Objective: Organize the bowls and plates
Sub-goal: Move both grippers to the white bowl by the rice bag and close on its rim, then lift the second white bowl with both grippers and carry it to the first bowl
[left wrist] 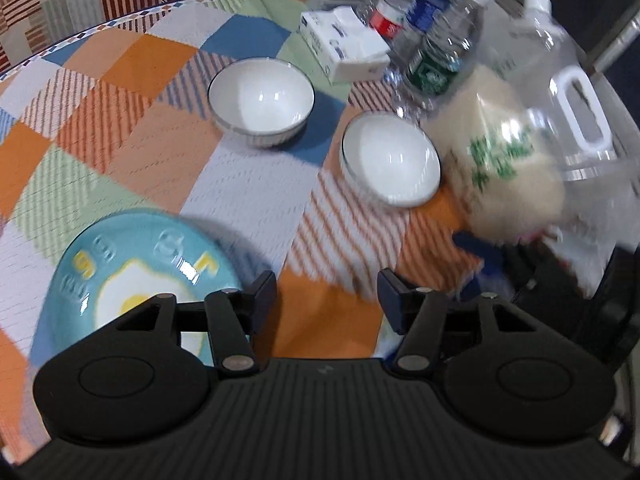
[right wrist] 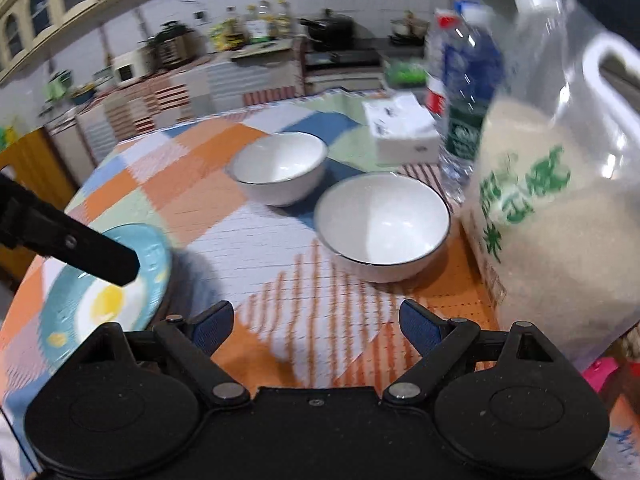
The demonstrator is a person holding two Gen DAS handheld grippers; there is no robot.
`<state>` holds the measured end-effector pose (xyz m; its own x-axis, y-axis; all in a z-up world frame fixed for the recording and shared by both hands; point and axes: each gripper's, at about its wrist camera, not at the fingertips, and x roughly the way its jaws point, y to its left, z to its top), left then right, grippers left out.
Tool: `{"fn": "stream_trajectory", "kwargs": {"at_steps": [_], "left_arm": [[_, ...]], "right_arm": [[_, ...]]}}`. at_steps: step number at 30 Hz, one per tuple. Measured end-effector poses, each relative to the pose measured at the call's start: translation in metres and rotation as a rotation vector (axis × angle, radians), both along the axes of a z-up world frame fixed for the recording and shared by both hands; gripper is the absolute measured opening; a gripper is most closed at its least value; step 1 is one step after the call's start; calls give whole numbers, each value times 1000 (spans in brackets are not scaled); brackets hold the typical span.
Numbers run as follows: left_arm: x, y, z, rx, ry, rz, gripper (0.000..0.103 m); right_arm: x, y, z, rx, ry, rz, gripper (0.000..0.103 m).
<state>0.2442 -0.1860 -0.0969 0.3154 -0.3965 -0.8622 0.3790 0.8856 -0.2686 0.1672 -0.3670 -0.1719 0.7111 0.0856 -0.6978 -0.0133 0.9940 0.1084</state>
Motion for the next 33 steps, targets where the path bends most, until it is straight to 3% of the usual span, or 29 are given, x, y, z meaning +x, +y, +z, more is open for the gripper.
{"fn": "stream_trajectory", "kwargs": {"at_steps": [8,14,19,23,25,33], "left_arm": [[46,-52,-33,-2,-48,28,54],[70,-81,-61,-31,-60,76,54],[86,-85,-89,-47,43,125,41],[86,-88,-93,-43,2,109,32],[89,-89,-93,-63,12,90,15],[89,-85,-94,-48,82,90,12]], "right_arm": [[41,-6,-44,-70,10,-139,92],[58,-2,-52,-134,-35,-131,92],[74,-2,-59,-139,-53,-126,92],[87,-4,-65,-140,-54,-140,92],[90,-6,-66,-124,-60,-153,93],[83,2,-64,-167,-47,-107,92]]}}
